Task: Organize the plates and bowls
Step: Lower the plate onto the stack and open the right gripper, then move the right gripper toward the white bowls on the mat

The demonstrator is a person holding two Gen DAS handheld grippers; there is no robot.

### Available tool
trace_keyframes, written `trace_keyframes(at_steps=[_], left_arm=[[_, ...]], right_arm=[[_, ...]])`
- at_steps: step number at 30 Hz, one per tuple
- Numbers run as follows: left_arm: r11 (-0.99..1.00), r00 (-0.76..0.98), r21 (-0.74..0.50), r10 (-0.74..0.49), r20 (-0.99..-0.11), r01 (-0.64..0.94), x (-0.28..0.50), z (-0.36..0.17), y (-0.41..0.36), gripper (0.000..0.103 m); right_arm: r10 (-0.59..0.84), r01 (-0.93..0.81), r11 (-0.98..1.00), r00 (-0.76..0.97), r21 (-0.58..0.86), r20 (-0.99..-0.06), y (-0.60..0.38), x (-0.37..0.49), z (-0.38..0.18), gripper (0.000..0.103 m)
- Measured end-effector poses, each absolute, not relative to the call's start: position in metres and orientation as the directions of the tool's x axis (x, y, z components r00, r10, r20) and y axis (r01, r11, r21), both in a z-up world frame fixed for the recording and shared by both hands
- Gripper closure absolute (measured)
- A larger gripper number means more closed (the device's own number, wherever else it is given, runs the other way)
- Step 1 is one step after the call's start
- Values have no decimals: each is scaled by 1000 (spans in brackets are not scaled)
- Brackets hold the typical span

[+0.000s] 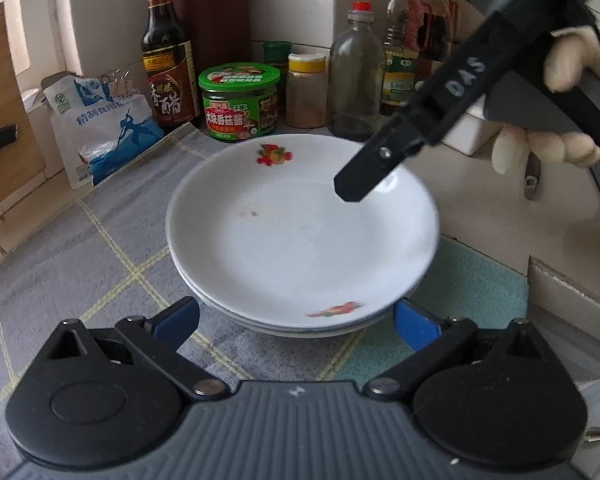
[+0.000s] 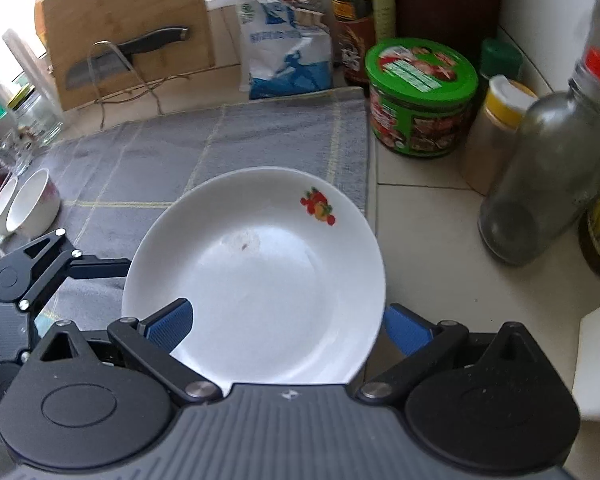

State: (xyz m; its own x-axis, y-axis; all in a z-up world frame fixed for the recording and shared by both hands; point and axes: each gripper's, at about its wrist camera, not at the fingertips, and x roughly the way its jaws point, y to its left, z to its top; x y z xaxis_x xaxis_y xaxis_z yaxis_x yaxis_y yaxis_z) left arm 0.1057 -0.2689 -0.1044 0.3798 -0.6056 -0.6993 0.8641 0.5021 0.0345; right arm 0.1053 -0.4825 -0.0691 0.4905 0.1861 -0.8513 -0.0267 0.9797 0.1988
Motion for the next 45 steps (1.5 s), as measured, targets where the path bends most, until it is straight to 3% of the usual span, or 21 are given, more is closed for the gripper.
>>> trace_keyframes(at_steps=[4, 10, 16, 27, 36, 45], left_arm=[[526, 424, 55, -614, -665, 848, 100, -100, -262, 1], [661, 565, 45, -601, -565, 749, 85, -80, -230, 1], [859, 768, 105, -386, -511, 502, 65, -63, -190, 1], [964, 870, 137, -137, -473, 226, 33, -54, -66, 1], [959, 848, 187, -86, -523, 213, 22, -79, 30, 1], [932, 805, 160, -184, -563, 325, 27, -109, 75, 1]], right_arm=[[124, -77, 992, 545, 98, -829, -468, 101, -58, 0], [136, -182, 983, 688, 12, -713, -439, 100, -28, 0], [258, -374, 926, 719, -47, -645, -390, 114, -24, 0], [379, -512, 859, 671, -29, -638, -270, 120, -32, 0], [399, -531, 847, 624, 10, -672, -163, 132, -45, 0], [478, -606, 790, 511, 95, -715, -80, 142, -67, 0]])
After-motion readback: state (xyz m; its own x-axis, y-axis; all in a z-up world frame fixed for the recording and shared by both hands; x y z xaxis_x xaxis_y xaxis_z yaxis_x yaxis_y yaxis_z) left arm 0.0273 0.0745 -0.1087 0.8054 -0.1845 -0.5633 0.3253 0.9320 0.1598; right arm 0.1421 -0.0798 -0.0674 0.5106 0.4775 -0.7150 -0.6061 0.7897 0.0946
